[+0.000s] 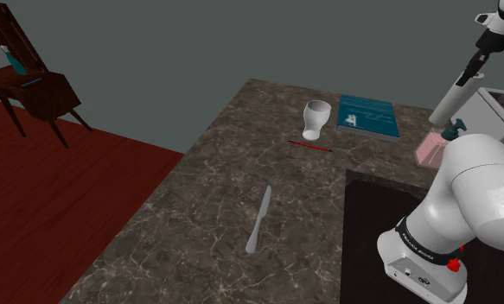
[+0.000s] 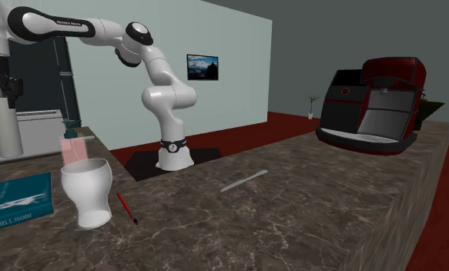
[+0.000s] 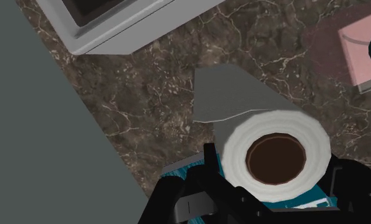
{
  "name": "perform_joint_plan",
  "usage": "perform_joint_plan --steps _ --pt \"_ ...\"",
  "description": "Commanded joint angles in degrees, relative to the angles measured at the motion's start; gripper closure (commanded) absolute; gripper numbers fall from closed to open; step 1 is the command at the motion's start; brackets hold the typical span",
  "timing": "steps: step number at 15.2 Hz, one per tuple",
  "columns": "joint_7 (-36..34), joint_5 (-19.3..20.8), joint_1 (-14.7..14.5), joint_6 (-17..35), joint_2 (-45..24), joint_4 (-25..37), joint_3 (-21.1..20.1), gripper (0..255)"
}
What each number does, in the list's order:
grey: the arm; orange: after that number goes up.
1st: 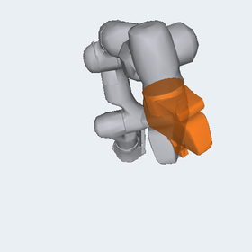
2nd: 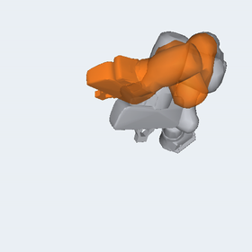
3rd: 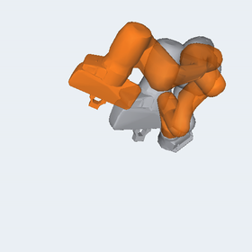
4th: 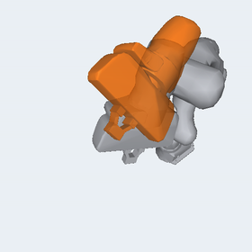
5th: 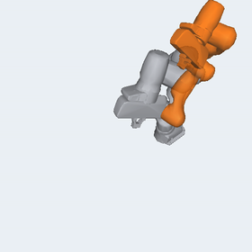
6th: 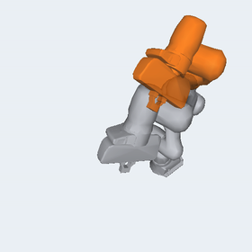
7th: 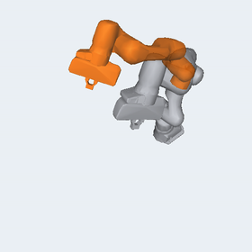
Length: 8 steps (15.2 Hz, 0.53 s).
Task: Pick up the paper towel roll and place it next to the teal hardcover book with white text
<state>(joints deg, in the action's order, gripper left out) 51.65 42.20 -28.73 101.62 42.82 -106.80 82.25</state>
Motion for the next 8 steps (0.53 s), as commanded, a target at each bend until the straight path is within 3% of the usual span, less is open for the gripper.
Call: perform_joint_plan --steps 1,8 --pt "-0.46 0.61 0.14 1.30 0.34 -1.38 0.56 255" --pt "-1.61 2.90 -0.38 5.38 1.49 -4.85 3.53 255"
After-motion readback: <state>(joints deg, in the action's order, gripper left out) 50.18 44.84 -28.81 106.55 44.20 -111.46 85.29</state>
